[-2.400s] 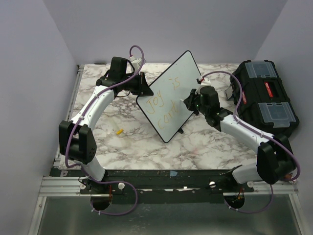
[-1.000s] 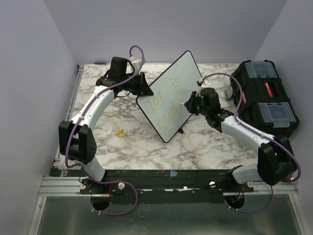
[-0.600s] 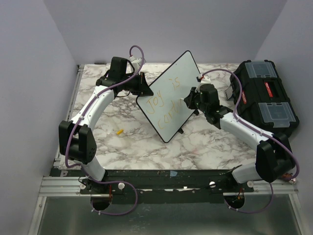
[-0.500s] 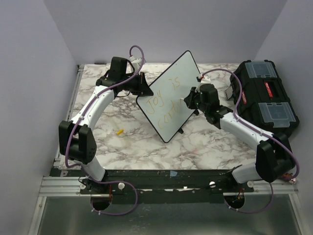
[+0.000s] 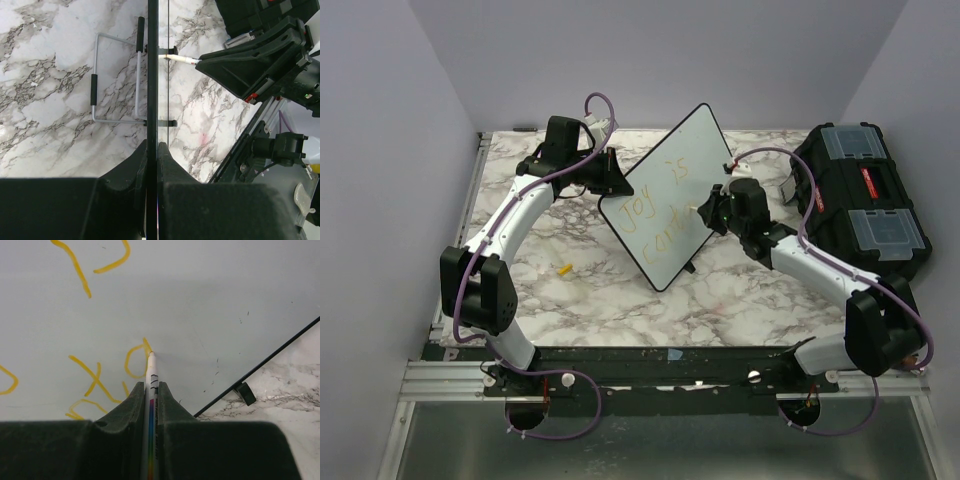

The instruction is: Write a sentence on the whiteboard

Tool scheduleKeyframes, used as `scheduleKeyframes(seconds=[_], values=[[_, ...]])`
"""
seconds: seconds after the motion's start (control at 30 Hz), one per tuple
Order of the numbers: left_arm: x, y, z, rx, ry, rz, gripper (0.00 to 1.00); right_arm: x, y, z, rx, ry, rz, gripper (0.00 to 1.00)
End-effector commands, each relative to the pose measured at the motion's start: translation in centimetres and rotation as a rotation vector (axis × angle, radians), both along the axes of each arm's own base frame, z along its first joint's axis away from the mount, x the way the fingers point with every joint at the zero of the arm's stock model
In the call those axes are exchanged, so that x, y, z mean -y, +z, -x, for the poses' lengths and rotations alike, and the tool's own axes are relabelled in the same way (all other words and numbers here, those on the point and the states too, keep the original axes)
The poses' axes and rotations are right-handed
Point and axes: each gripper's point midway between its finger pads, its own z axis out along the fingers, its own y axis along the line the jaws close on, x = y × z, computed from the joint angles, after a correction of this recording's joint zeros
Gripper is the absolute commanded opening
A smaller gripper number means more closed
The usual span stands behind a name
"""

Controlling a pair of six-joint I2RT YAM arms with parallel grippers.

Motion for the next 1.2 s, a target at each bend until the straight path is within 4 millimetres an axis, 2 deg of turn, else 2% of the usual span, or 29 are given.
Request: scheduleKeyframes(seconds=[0.0,0.53,0.93,1.17], values=[[0.5,-0.2,0.7,0.038,-0.060,-0.025,0.00,-0.1,-1.3,1.2,-0.037,0.021,-0.007,0.01],[0.5,0.1,0.9,0.043,-0.060,-0.026,0.00,1.5,-2.2,1.4,-0.057,-0.042,0.046,0.01],[0.3,0.1,1.0,0.033,-0.053,-0.037,0.00,3.5,1.0,1.3,0.025,-0.126,0.067,0.01],[0.1,0.2,1.2,0.031,-0.053,-0.050,0.00,3.5,2.7,1.0,0.070,-0.123,0.036,0.01]])
